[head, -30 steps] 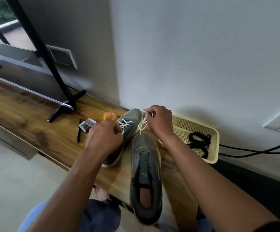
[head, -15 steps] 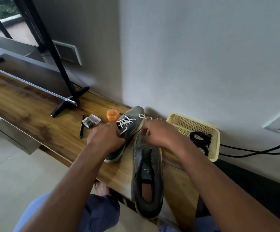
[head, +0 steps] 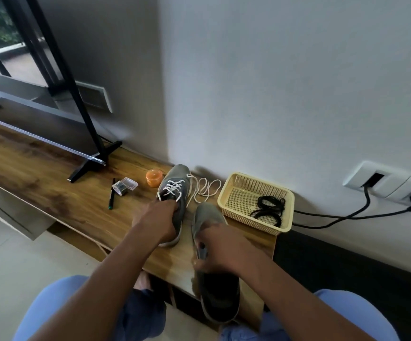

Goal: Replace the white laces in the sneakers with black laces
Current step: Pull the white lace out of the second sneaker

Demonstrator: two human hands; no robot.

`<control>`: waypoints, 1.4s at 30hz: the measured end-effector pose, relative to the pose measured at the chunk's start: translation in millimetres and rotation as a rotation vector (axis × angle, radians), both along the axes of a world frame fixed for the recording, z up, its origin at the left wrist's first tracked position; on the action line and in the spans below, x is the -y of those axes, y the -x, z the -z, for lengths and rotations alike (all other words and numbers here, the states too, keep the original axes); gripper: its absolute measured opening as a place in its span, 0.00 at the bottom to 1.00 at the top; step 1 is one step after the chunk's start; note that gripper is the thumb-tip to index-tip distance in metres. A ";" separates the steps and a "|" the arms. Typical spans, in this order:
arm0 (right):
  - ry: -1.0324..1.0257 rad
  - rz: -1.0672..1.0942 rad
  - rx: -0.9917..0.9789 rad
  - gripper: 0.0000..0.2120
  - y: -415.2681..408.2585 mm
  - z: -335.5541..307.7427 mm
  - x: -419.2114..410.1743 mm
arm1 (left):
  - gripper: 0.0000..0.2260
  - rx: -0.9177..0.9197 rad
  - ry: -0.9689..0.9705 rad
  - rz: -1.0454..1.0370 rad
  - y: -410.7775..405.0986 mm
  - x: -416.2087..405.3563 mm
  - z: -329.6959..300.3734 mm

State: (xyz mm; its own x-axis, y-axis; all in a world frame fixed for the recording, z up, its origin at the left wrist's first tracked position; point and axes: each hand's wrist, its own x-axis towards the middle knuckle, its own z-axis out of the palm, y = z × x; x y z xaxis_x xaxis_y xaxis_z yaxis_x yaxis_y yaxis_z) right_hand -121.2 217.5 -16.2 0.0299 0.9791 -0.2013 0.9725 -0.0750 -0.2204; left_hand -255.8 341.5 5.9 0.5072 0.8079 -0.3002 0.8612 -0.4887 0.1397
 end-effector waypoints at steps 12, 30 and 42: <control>0.179 0.156 -0.137 0.15 -21.7 -6.6 8.9 | 0.19 -0.037 -0.026 0.168 -3.6 49.6 7.4; -0.210 0.160 -0.212 0.09 -19.7 -14.3 -56.8 | 0.12 0.224 -0.139 0.092 1.4 -5.1 -3.4; -0.219 0.215 -0.252 0.09 -11.9 4.6 -65.4 | 0.09 0.129 -0.155 0.130 -26.0 -23.0 10.5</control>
